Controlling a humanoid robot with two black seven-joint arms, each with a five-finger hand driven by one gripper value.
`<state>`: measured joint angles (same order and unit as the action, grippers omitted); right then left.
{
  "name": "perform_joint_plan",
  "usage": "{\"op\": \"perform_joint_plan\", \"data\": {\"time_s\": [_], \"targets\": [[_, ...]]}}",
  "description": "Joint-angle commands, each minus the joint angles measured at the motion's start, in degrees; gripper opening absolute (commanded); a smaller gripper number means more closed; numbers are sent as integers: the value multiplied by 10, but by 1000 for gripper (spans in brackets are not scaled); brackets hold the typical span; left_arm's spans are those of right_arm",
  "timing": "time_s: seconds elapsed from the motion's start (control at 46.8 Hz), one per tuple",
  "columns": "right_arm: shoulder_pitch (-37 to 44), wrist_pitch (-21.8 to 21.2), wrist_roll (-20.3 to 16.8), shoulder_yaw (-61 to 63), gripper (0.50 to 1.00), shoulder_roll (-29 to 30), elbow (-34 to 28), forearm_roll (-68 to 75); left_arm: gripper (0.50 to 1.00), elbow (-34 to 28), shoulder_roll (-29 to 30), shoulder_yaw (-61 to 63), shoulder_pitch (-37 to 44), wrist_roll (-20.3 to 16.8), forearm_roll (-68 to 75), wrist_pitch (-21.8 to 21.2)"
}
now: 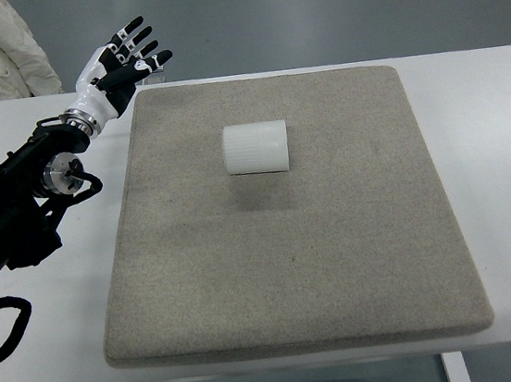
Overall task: Flip white cup upright
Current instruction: 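Reach the left hand over the pad toward the sideways white cup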
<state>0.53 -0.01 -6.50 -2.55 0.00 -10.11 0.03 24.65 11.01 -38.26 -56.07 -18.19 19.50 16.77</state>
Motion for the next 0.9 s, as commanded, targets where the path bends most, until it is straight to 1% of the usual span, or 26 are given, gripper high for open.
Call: {"op": "perform_joint_plan", "data": {"time_s": [0.0,0.149,0.256,0.384,0.512,0.598,0.683,0.875], "targets": [[0,-1,0,0,930,0,-2,0,992,25,12,0,-6,0,89,1],[1,-2,0,0,930,0,-7,0,992,98,37,1,-11,3,248,2],[1,-2,0,0,930,0,-9,0,992,152,51,17,-18,7,321,3],[1,-2,0,0,930,0,-9,0,990,185,72,99,-62,11,339,5],[1,-2,0,0,930,0,-9,0,990,191,74,166,-105,19,335,5],[1,-2,0,0,930,0,-9,0,992,194,73,182,-127,41,335,12],[1,-2,0,0,930,0,-9,-1,992,203,73,192,-141,70,335,30],[1,-2,0,0,930,0,-17,-1,992,216,69,194,-168,159,335,61]]}}
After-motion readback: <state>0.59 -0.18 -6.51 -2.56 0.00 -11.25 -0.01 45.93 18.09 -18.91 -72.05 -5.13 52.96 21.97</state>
